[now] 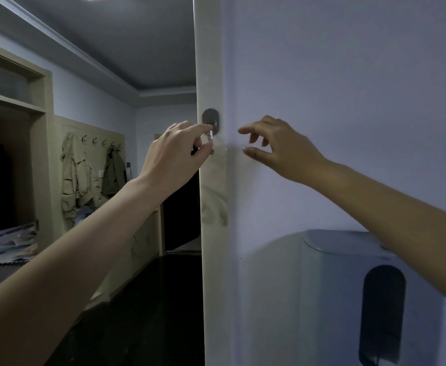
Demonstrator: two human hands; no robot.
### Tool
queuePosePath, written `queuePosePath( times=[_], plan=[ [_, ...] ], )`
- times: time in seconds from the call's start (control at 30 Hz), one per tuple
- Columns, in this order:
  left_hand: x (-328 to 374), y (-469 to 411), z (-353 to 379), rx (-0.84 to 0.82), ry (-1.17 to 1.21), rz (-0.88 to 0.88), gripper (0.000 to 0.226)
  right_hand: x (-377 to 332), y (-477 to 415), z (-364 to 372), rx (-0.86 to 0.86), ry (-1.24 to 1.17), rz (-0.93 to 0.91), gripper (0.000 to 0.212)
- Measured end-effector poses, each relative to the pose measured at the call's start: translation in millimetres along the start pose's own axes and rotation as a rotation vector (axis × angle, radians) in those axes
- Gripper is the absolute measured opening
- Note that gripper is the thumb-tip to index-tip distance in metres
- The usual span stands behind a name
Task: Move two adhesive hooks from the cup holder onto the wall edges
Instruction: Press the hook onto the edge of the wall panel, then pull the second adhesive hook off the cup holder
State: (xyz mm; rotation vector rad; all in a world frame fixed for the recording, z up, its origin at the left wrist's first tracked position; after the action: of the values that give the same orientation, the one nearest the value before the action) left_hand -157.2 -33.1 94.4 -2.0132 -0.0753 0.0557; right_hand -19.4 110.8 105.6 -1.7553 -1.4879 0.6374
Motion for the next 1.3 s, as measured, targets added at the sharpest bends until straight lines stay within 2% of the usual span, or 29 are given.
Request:
queuePosePath(
  times=[0.2, 0.43, 0.7, 0.97, 1.17, 1.3],
  plan=[
    [38.4, 3.5, 4.8, -0.032, 0.058, 0.033, 0.028, 19.7, 30.9, -20.7, -0.070, 0.002, 0.020, 0.033],
    [97.1, 13.1, 36.5, -0.146, 0.085, 0.095, 0.025, 49.7, 80.9, -45.7, -0.144, 0.011, 0.109, 0.029],
    [154.1, 24.0, 81.5, -0.295, 0.153, 0.082, 0.025, 77.0, 134.0, -68.7, -0.226, -0.015, 0.177, 0.029],
    [190.3, 35.9, 121.9, -0.539, 0.290, -0.047, 0.025, 101.6, 173.2, -75.5, -0.245, -0.080, 0.259, 0.031],
    [206.1, 38.4, 131.4, -0.613, 0.306, -0.090, 0.022, 110.6, 189.9, -75.9, -0.267, -0.122, 0.300, 0.033],
    [212.4, 37.1, 132.4, -0.604, 0.293, -0.097, 0.018, 114.1, 196.0, -75.4, -0.275, -0.135, 0.310, 0.033]
  ],
)
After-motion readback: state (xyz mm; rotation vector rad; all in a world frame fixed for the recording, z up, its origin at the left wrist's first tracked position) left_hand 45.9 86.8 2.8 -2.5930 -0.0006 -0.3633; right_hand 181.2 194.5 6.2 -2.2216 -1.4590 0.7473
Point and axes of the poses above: each hand's wrist, its own y-axis away from the middle knuckle, its own z-axis out of the palm, x = y × z, the point moved 1 cm from there along -y, towards the middle knuckle, and after that the axes turned 4 degrees about -x, right-handed, at the moved point
